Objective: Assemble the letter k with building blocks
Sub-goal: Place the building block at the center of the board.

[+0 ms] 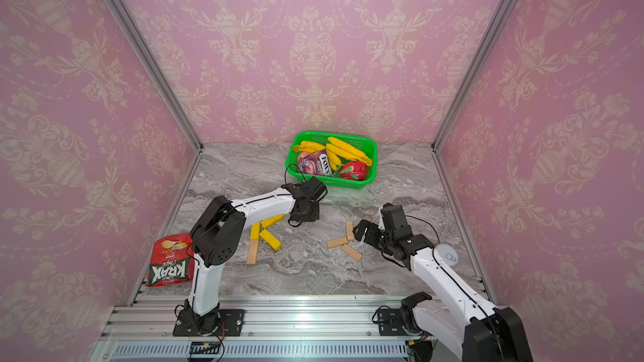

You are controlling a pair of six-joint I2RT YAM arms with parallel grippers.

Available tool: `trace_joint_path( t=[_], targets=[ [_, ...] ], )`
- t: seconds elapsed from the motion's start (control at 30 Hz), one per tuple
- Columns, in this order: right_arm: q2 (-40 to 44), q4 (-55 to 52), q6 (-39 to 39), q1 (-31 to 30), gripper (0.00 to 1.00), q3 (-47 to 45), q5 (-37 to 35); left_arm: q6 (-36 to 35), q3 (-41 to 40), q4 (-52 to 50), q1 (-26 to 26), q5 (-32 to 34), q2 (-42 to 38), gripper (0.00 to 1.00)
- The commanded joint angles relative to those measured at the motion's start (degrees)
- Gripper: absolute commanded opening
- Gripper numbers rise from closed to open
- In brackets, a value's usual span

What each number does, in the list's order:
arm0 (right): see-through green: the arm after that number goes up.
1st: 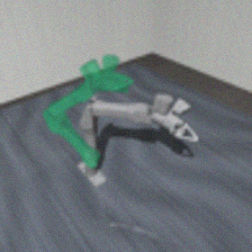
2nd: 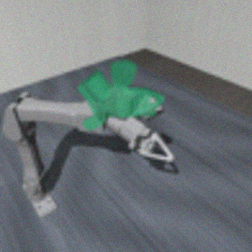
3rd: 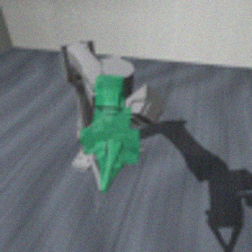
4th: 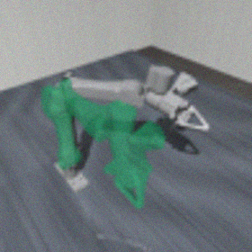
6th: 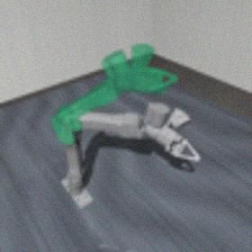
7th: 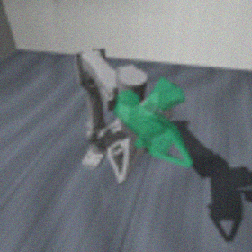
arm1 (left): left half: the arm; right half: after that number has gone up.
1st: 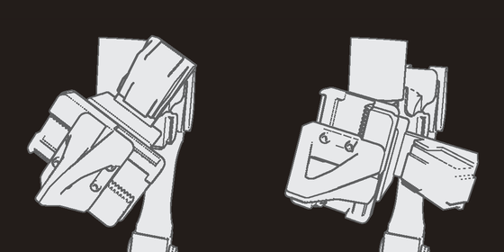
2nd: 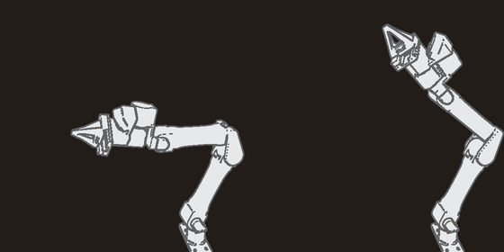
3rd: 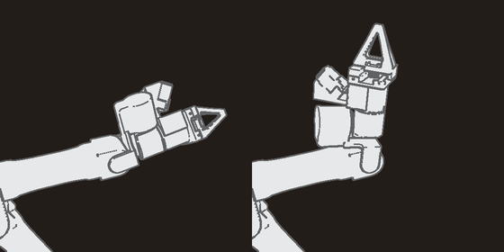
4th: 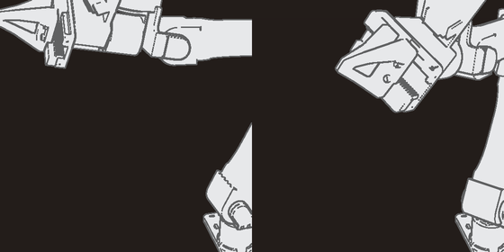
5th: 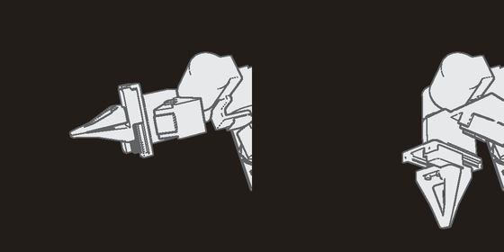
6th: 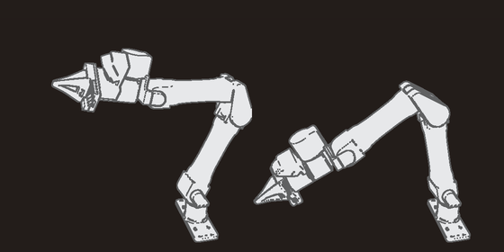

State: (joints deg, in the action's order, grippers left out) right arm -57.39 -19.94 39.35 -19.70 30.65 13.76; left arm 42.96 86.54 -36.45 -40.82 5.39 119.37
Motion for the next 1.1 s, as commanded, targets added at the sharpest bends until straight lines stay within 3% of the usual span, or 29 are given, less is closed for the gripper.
trace_joint_path(
  t=[0.0,1.07],
  targets=[
    [0.40,0.01,-1.30,0.63,1.00,-0.06,0.65,1.88,2.70,-3.25,-0.78,2.34,0.86,0.11],
    [0.19,1.58,-2.08,1.65,1.00,-1.56,2.77,5.89,3.28,-5.56,-3.65,3.46,2.42,0.14]
  ],
)
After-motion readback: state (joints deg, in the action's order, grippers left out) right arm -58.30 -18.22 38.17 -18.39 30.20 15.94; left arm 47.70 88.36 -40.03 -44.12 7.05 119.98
